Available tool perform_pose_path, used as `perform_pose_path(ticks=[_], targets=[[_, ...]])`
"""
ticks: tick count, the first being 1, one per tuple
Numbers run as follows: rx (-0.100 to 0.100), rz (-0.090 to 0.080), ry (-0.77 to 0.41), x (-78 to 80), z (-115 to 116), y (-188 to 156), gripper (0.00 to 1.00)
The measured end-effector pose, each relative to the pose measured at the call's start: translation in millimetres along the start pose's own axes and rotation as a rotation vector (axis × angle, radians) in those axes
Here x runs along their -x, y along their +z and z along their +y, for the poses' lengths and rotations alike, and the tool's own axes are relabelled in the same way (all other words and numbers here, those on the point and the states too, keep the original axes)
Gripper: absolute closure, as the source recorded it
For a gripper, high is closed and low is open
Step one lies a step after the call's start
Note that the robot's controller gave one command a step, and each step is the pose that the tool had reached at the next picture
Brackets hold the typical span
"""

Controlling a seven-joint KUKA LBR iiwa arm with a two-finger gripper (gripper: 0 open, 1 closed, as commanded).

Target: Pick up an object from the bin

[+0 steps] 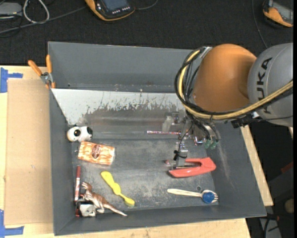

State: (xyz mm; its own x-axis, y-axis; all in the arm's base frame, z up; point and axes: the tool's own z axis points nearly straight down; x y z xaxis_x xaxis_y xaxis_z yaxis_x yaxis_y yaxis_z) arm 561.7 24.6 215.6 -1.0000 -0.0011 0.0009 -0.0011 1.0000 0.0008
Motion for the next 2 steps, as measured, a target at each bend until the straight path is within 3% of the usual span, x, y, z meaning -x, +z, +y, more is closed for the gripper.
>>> perform_pose_path(ticks=[1,2], targets=[[0.000,0.000,0.000,0.0,0.0,0.0,0.00],[0.001,-0.003,0.056,-10.2,-58.9,47.1,0.00]])
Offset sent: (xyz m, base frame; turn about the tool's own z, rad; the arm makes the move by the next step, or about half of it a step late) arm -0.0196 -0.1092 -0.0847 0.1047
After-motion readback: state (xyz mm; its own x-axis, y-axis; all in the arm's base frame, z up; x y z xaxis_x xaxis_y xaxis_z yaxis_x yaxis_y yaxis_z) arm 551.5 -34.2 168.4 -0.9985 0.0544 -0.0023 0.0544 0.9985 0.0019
